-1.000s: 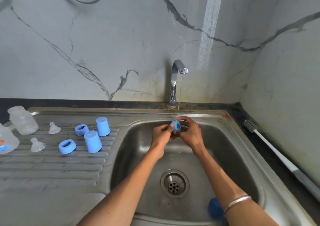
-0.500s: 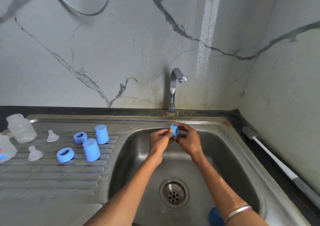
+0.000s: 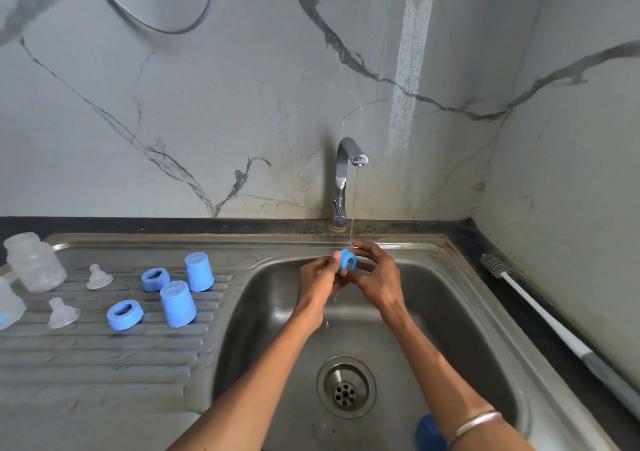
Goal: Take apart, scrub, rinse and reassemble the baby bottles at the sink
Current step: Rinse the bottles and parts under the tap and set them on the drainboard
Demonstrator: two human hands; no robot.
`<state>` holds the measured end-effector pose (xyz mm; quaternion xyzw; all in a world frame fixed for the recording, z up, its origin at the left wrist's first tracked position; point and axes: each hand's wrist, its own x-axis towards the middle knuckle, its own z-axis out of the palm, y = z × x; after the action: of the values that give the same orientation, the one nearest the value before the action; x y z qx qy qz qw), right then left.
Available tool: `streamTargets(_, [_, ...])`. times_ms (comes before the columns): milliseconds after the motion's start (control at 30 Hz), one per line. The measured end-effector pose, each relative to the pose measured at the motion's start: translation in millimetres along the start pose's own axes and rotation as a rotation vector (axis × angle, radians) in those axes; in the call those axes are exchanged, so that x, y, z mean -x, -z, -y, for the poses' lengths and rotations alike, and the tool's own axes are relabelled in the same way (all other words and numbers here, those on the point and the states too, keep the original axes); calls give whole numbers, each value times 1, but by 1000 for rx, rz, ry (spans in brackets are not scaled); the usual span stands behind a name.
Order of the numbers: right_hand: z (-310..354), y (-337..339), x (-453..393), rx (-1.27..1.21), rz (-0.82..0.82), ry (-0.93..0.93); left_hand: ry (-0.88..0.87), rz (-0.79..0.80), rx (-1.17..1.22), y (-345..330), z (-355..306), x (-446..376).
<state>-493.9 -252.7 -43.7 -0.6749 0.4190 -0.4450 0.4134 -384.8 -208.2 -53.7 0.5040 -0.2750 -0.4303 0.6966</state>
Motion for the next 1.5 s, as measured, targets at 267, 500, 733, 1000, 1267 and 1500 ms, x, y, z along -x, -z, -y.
streamTargets(267, [0,-4,3,51,111,-75,-154,-39,-241,7,2,-6])
streamTargets(500, [0,-1,4,-40,22,-26,-260,-12,-376,2,4,-5])
streamTargets(733, [1,-5,-1,-473,87,-257,-303,-47,-472,11,6,-13])
streamTargets(1000, [-5,1,-3,-204,25,-99,-203,6,-370,2,0,-3])
streamTargets(1267, [2,-5,0,-110,47,-58,-153,-41,-165,6,-3,-4])
streamTargets(1500, [2,-3,-1,-24,-21,-62,54,-1,63,6,-7,-3])
